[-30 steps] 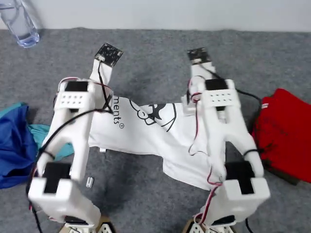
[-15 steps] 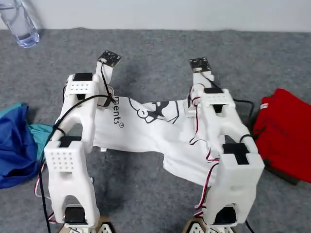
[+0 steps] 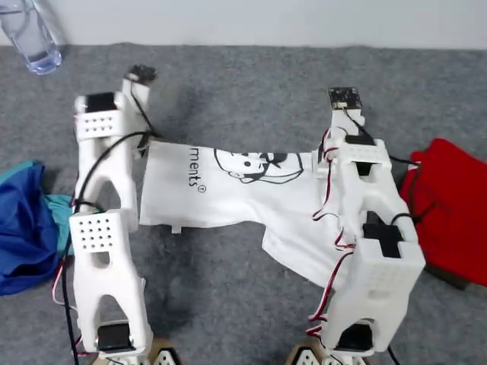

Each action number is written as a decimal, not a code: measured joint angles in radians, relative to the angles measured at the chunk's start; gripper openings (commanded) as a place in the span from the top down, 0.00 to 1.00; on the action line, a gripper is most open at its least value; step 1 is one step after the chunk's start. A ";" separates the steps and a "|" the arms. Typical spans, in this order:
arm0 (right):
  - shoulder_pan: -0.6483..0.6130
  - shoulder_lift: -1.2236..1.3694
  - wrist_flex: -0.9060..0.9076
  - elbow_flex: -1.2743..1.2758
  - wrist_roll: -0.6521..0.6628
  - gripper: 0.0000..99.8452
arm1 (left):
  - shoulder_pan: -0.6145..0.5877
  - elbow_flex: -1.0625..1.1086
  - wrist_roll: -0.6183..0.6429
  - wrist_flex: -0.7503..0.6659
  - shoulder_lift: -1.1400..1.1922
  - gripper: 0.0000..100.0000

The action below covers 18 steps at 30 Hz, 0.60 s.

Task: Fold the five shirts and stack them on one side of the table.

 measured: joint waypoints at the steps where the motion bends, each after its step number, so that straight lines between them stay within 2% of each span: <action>1: -0.006 -0.020 0.020 0.002 0.000 0.99 | 0.005 -0.044 -0.002 0.011 0.000 0.99; 8: -0.055 -0.173 0.155 0.002 0.000 0.99 | -0.034 -0.104 -0.005 0.025 0.000 0.99; 13: -0.100 -0.284 0.239 0.086 0.000 0.99 | -0.034 0.031 -0.021 0.025 -0.044 0.99; 18: -0.146 -0.450 0.247 0.262 0.002 0.99 | -0.032 0.201 -0.026 0.025 -0.172 0.99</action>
